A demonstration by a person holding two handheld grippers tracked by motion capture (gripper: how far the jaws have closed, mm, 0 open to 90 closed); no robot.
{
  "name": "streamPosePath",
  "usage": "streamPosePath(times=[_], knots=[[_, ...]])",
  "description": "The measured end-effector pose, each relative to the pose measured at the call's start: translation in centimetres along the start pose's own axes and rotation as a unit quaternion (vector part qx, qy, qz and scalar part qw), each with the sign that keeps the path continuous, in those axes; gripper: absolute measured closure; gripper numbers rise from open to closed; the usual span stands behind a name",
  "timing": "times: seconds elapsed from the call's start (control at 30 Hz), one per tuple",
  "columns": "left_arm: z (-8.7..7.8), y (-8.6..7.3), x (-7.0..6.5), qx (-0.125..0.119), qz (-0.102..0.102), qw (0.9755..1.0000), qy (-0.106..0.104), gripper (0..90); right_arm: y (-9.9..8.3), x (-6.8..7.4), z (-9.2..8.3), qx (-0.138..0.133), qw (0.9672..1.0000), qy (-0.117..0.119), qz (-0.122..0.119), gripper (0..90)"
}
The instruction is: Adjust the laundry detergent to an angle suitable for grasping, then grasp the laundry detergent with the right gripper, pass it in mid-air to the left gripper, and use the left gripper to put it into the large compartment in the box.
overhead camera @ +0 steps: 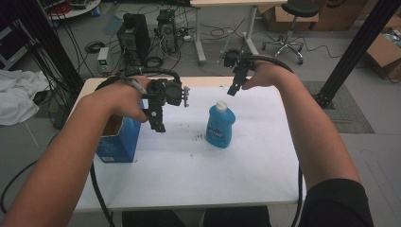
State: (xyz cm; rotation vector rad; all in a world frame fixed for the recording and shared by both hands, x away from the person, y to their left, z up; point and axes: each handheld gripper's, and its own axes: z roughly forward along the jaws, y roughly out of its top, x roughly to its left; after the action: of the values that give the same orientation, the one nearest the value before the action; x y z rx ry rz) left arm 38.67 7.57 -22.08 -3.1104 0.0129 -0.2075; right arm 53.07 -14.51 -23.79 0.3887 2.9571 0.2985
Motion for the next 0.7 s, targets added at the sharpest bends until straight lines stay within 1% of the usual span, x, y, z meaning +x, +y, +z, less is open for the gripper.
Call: streamPosePath(times=[0.07, 0.13, 0.2, 0.4, 0.43, 0.53, 0.63, 0.7], knots=[[-0.17, -0.07, -0.08, -0.002, 0.001, 1.0000, 0.000, 0.1, 0.05, -0.11, 0.06, 0.001, 1.0000, -0.002, 0.000, 0.0], [-0.26, -0.19, -0.14, -0.004, 0.001, 1.0000, 0.001, 0.1, 0.07, -0.21, 0.02, -0.006, 1.0000, 0.000, 0.003, 0.0], [-0.34, -0.27, -0.17, -0.002, 0.002, 1.0000, 0.000, 0.1, 0.09, -0.39, -0.15, -0.004, 1.0000, -0.001, 0.003, 0.0], [-0.17, -0.30, -0.23, -0.004, 0.004, 1.0000, -0.001, 0.1, 0.06, -0.87, -0.29, -0.009, 1.0000, -0.001, 0.004, 0.0], [-0.16, -0.25, -0.27, 0.001, 0.004, 1.0000, 0.000, 0.1, 0.06, -0.92, -0.28, -0.010, 0.9999, -0.001, 0.004, 0.0], [-0.10, -0.17, -0.39, -0.001, 0.001, 1.0000, -0.003, 0.1, -0.09, -0.94, -0.34, -0.010, 0.9999, -0.002, 0.002, 0.0], [-0.05, 0.02, -0.48, 0.005, -0.001, 1.0000, -0.003, 0.1, -0.40, -0.87, -0.60, -0.011, 0.9999, -0.003, 0.000, 0.0], [-0.14, 0.07, -0.62, 0.001, -0.001, 1.0000, -0.003, 0.1, -0.73, -0.78, -0.90, -0.015, 0.9999, -0.004, 0.001, 0.0]])
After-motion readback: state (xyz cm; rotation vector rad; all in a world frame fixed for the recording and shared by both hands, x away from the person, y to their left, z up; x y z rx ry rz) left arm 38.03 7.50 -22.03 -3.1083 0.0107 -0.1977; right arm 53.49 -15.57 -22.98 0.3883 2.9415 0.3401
